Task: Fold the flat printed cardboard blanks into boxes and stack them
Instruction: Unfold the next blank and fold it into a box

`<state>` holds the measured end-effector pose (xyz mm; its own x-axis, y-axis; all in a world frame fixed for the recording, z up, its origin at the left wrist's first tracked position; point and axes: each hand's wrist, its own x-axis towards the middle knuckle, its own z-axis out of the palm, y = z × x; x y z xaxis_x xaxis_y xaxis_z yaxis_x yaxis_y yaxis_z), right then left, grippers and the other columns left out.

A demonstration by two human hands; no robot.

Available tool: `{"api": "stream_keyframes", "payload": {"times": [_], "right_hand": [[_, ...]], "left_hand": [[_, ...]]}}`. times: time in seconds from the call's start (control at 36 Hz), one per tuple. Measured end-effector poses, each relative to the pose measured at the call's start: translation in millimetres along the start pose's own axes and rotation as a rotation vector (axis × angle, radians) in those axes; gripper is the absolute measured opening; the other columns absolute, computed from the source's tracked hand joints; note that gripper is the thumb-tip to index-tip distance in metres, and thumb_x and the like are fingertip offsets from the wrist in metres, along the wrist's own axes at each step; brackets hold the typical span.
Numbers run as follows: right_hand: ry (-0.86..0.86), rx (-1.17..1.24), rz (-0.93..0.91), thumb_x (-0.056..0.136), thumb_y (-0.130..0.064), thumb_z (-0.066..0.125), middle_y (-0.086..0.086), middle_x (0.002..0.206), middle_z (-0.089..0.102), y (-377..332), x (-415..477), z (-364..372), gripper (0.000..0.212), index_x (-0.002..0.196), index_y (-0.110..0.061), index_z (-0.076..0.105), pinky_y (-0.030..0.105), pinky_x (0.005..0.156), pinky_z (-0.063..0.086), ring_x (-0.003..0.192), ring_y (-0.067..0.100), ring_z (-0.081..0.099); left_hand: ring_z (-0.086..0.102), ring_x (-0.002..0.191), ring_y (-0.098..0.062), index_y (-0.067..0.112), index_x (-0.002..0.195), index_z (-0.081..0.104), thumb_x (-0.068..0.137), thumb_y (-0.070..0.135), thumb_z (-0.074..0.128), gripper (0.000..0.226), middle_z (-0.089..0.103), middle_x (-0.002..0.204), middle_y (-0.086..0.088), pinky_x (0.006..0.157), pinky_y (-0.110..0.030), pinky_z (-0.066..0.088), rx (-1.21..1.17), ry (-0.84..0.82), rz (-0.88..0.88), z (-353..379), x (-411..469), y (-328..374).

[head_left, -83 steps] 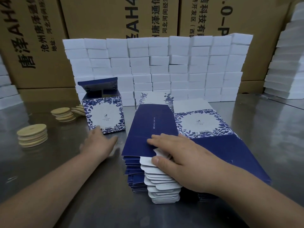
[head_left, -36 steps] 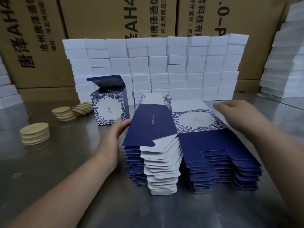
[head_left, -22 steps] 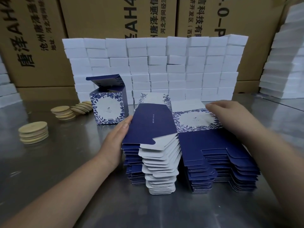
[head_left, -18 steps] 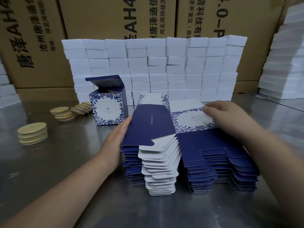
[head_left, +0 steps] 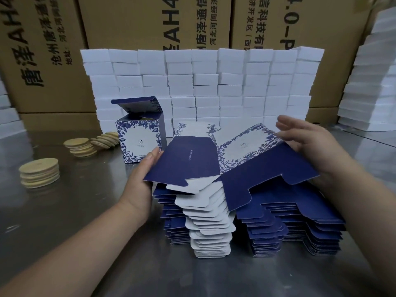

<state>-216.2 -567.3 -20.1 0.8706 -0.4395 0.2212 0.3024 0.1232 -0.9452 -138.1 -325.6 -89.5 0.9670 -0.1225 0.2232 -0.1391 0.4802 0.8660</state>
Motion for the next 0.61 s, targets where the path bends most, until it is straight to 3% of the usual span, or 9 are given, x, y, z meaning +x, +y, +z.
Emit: {"api": "stream_keyframes", "payload": {"times": [0.14, 0.22, 0.31, 0.36, 0.42, 0.47, 0.53, 0.56, 0.61], "right_hand": [[0.063, -0.175, 0.063, 0.087, 0.009, 0.049, 0.005, 0.079, 0.065, 5, 1, 2, 0.033, 0.109, -0.01, 0.064, 0.016, 0.038, 0.046, 0.042, 0.006, 0.06], [0.084, -0.164, 0.071, 0.086, 0.008, 0.046, 0.011, 0.079, 0.063, 7, 2, 2, 0.033, 0.104, -0.01, 0.067, 0.016, 0.037, 0.045, 0.038, 0.01, 0.055], [0.129, -0.168, 0.064, 0.087, 0.007, 0.045, 0.017, 0.096, 0.064, 7, 4, 3, 0.032, 0.105, -0.009, 0.066, 0.013, 0.033, 0.04, 0.033, 0.006, 0.052], [0.159, -0.132, 0.076, 0.09, 0.005, 0.044, 0.023, 0.12, 0.061, 5, 4, 4, 0.03, 0.113, 0.0, 0.063, 0.011, 0.03, 0.035, 0.03, 0.005, 0.048], [0.171, -0.077, 0.101, 0.091, 0.005, 0.042, 0.021, 0.129, 0.056, 3, 7, 3, 0.032, 0.119, 0.005, 0.058, 0.011, 0.029, 0.033, 0.029, 0.004, 0.048], [0.189, -0.038, 0.12, 0.092, 0.006, 0.039, 0.011, 0.11, 0.063, 5, 10, 2, 0.033, 0.119, 0.0, 0.058, 0.011, 0.03, 0.033, 0.029, 0.003, 0.049], [0.201, -0.011, 0.125, 0.091, 0.004, 0.041, 0.005, 0.084, 0.06, 9, 11, 2, 0.032, 0.116, -0.002, 0.061, 0.011, 0.029, 0.032, 0.029, 0.005, 0.05], [0.197, -0.009, 0.125, 0.09, 0.003, 0.043, 0.005, 0.076, 0.058, 10, 10, 2, 0.032, 0.115, -0.001, 0.062, 0.011, 0.029, 0.032, 0.029, 0.006, 0.05], [0.179, -0.013, 0.121, 0.089, 0.0, 0.046, 0.006, 0.071, 0.058, 13, 9, 2, 0.029, 0.111, -0.001, 0.065, 0.012, 0.031, 0.035, 0.031, 0.009, 0.051]], "left_hand": [[0.065, 0.089, -0.009, 0.023, 0.088, 0.066, 0.096, 0.021, 0.044, 0.023, 0.072, 0.088, 0.011, 0.082, -0.027, 0.048, 0.223, 0.116, 0.139, -5, 7, 0], [0.063, 0.084, -0.018, 0.023, 0.074, 0.067, 0.096, 0.024, 0.048, 0.03, 0.07, 0.073, 0.013, 0.082, -0.034, 0.047, 0.356, 0.21, 0.219, -11, 11, -1], [0.064, 0.079, -0.02, 0.023, 0.068, 0.07, 0.095, 0.029, 0.051, 0.034, 0.071, 0.073, 0.008, 0.082, -0.037, 0.048, 0.395, 0.24, 0.234, -15, 13, -2], [0.066, 0.089, -0.022, 0.025, 0.075, 0.071, 0.096, 0.032, 0.049, 0.032, 0.073, 0.085, 0.005, 0.087, -0.037, 0.049, 0.411, 0.193, 0.23, -15, 12, -2], [0.066, 0.097, -0.016, 0.025, 0.088, 0.071, 0.097, 0.028, 0.045, 0.028, 0.073, 0.094, 0.007, 0.086, -0.029, 0.051, 0.329, 0.069, 0.206, -12, 8, -2], [0.065, 0.098, -0.004, 0.022, 0.106, 0.066, 0.094, 0.022, 0.045, 0.024, 0.071, 0.102, 0.008, 0.082, -0.017, 0.05, 0.308, -0.06, 0.226, -11, 3, -2], [0.062, 0.105, -0.004, 0.024, 0.116, 0.058, 0.082, 0.026, 0.053, 0.034, 0.066, 0.113, 0.004, 0.091, -0.019, 0.046, 0.318, -0.109, 0.252, -12, 2, -3], [0.062, 0.104, -0.006, 0.026, 0.116, 0.057, 0.078, 0.027, 0.055, 0.038, 0.067, 0.113, 0.004, 0.09, -0.021, 0.047, 0.29, -0.113, 0.236, -12, 2, -2], [0.066, 0.09, -0.001, 0.026, 0.117, 0.055, 0.083, 0.014, 0.056, 0.036, 0.072, 0.097, 0.011, 0.075, -0.014, 0.051, 0.267, -0.114, 0.229, -13, 4, -1]]}}
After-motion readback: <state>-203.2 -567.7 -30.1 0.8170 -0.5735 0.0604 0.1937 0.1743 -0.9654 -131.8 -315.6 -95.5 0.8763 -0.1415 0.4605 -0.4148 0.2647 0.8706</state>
